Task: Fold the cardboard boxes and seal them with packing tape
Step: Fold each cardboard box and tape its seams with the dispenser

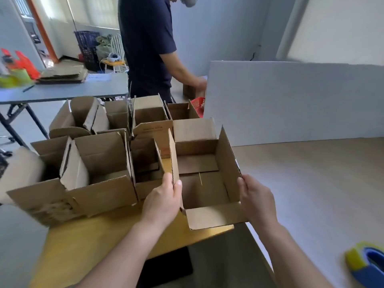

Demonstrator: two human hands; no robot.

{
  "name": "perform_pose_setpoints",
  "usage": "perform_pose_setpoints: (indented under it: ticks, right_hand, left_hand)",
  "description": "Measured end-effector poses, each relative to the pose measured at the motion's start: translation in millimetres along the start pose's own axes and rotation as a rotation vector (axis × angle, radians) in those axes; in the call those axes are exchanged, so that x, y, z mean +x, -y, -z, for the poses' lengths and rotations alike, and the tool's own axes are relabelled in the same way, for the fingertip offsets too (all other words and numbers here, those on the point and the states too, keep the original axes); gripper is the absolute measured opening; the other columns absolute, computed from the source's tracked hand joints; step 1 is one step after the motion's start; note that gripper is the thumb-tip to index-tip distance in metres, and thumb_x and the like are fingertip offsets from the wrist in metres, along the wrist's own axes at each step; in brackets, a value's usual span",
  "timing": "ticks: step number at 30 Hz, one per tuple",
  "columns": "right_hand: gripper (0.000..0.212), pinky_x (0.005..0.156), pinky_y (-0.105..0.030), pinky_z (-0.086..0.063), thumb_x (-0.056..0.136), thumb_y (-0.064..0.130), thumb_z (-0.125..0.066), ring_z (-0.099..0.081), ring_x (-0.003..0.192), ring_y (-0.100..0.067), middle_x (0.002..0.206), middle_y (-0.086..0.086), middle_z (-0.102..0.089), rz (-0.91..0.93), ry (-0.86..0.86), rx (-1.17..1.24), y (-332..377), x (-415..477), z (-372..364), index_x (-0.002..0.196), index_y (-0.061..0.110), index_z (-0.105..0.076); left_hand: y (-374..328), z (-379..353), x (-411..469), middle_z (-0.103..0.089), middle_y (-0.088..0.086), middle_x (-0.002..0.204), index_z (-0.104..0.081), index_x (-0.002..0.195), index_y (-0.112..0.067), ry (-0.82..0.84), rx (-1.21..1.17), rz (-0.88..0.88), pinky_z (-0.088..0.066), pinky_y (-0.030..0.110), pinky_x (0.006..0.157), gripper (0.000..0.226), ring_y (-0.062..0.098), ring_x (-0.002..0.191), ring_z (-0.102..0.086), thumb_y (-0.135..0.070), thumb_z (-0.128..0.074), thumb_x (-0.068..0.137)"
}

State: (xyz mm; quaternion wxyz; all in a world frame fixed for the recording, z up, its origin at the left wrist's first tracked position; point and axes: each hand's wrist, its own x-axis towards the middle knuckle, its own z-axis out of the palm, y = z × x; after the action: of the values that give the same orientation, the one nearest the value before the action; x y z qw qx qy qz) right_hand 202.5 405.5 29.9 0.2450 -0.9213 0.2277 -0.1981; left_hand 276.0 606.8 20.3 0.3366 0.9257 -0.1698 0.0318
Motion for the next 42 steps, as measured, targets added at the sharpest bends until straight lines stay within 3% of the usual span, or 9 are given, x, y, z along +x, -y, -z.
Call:
perform_pose_setpoints:
  ticks: [9,12,14,16,21,28,34,38,42]
  right_hand:
    - [0.033,0.065,-0.033,-0.040,0.102,0.035,-0.029,-0.062,0.091,-0.033,0.097,-0.007,-0.068,0.159,0.141,-0.234,3.7,76.0,-61.2,0.116,0.017,-0.054]
    - [0.035,0.063,-0.030,-0.035,0.102,0.039,-0.027,-0.062,0.096,-0.028,0.107,-0.001,-0.066,0.178,0.185,-0.291,5.6,94.8,-81.7,0.120,0.022,-0.051]
    - [0.037,0.066,-0.029,-0.034,0.102,0.042,-0.028,-0.060,0.102,-0.024,0.117,0.001,-0.063,0.190,0.261,-0.268,4.2,104.7,-93.9,0.127,0.024,-0.048]
    - [0.040,0.064,-0.026,-0.033,0.100,0.043,-0.035,-0.058,0.104,-0.019,0.124,0.002,-0.059,0.204,0.359,-0.205,0.9,107.9,-106.1,0.135,0.024,-0.043]
    - [0.041,0.055,-0.021,-0.031,0.100,0.032,-0.037,-0.058,0.100,-0.017,0.128,0.000,-0.058,0.249,0.364,-0.146,-10.6,108.9,-123.3,0.140,0.025,-0.035]
    - [0.042,0.061,-0.022,-0.037,0.101,0.023,-0.038,-0.060,0.099,-0.019,0.128,-0.003,-0.058,0.238,0.374,-0.147,-7.7,116.3,-128.6,0.142,0.023,-0.034]
    - [0.050,0.056,-0.022,-0.031,0.098,0.028,-0.040,-0.056,0.105,-0.018,0.132,0.001,-0.052,0.184,0.373,-0.202,-9.9,102.5,-108.9,0.146,0.023,-0.028]
    - [0.032,0.058,-0.025,-0.036,0.098,0.026,-0.040,-0.055,0.088,-0.017,0.111,0.003,-0.059,0.202,0.285,-0.237,-11.2,78.1,-85.1,0.128,0.022,-0.050]
    - [0.022,0.054,-0.022,-0.036,0.098,0.027,-0.043,-0.056,0.077,-0.014,0.091,0.006,-0.061,0.220,0.178,-0.283,-17.8,38.8,-57.8,0.105,0.023,-0.063]
  left_hand:
    - [15.8,-9.2,58.9,-0.061,0.010,0.083,-0.041,0.095,-0.015,-0.061,0.153,0.095,-0.034,0.036,0.063,0.022,0.030,0.083,-0.056,-0.034,-0.031,0.102]
    - [23.5,-16.1,75.7,-0.065,0.011,0.091,-0.045,0.106,-0.012,-0.016,0.180,0.174,-0.047,0.039,0.071,0.029,0.031,0.090,-0.059,-0.037,-0.031,0.102]
    - [31.9,-21.3,83.3,-0.065,0.013,0.111,-0.041,0.128,-0.013,0.058,0.176,0.229,-0.049,0.040,0.084,0.040,0.031,0.105,-0.058,-0.041,-0.032,0.101]
    - [40.9,-26.9,87.2,-0.054,0.007,0.136,-0.020,0.149,-0.020,0.164,0.157,0.277,-0.045,0.040,0.097,0.059,0.028,0.122,-0.052,-0.047,-0.035,0.099]
    - [51.5,-34.3,87.1,-0.021,-0.003,0.159,0.000,0.153,-0.028,0.208,0.145,0.298,-0.040,0.037,0.105,0.076,0.020,0.136,-0.040,-0.042,-0.048,0.096]
    - [48.0,-36.6,85.9,-0.016,-0.003,0.160,0.000,0.154,-0.023,0.164,0.126,0.312,-0.033,0.031,0.109,0.069,0.018,0.141,-0.032,-0.027,-0.041,0.099]
    - [42.9,-31.6,79.4,-0.026,0.001,0.156,-0.007,0.154,-0.023,0.133,0.088,0.297,-0.039,0.037,0.104,0.067,0.022,0.133,-0.042,-0.028,-0.044,0.098]
    - [36.2,-26.9,55.9,-0.034,0.004,0.152,-0.030,0.148,-0.016,-0.001,0.104,0.207,-0.034,0.035,0.108,0.057,0.022,0.136,-0.036,-0.030,-0.049,0.097]
    - [23.3,-35.0,22.9,-0.056,0.000,0.126,-0.049,0.134,-0.018,-0.033,0.081,0.066,-0.047,0.030,0.090,0.043,0.017,0.113,-0.053,-0.034,-0.053,0.094]
